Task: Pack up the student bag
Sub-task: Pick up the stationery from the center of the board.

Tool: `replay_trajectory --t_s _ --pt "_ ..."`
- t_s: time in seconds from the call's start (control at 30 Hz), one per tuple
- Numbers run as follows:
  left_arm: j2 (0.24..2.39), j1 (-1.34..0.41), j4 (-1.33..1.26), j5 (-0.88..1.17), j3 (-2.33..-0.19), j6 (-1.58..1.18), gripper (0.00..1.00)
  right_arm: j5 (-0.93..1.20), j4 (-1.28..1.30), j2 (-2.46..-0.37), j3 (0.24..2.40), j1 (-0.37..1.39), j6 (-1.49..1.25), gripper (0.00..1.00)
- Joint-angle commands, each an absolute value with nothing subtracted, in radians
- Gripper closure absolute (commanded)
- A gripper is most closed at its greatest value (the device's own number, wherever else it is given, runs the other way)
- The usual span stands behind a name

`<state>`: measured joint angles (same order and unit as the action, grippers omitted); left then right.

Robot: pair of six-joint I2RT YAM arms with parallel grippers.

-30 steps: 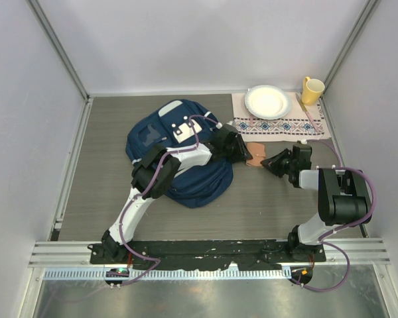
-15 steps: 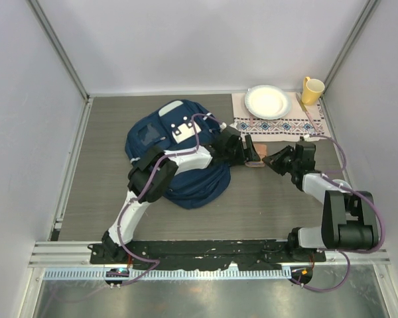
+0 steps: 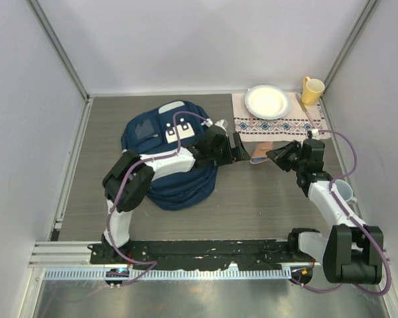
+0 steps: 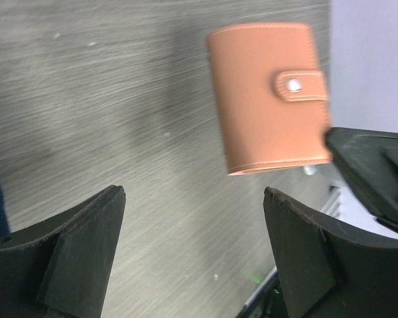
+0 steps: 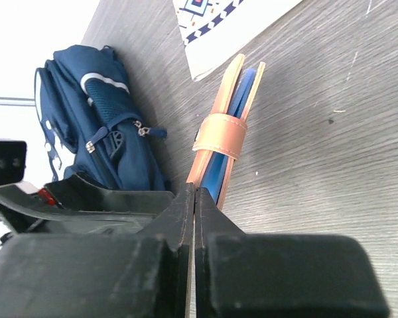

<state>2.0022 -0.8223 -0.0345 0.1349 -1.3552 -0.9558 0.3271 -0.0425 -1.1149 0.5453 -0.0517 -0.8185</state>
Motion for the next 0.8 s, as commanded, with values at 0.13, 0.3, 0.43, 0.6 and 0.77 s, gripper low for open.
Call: replay_trajectory --t_s 0.13,0.3,0.43,0.6,0.77 --pt "1.829 -0.815 -0.282 0.255 -1.279 -0.968 0.08 0.354 0.041 -0.996 0.63 -0.048 -0.807 0.99" --pt "1.726 -0.796 -0.284 0.229 -1.23 -0.951 0.07 0.403 0.052 -0.966 0.641 -0.045 -0.815 0.99" --pt "1.643 -0.744 -0.262 0.181 -1.146 -0.946 0.05 0.449 0.055 -0.968 0.676 -0.026 -0.819 0.99" --pt "1.495 -0.675 -0.307 0.184 -0.973 -0.98 0.05 0.447 0.054 -0.983 0.735 0.076 -0.822 0.99" --pt "1.335 -0.62 -0.221 0.155 -0.871 -0.951 0.04 0.373 0.008 -1.045 0.795 0.267 -0.841 0.99"
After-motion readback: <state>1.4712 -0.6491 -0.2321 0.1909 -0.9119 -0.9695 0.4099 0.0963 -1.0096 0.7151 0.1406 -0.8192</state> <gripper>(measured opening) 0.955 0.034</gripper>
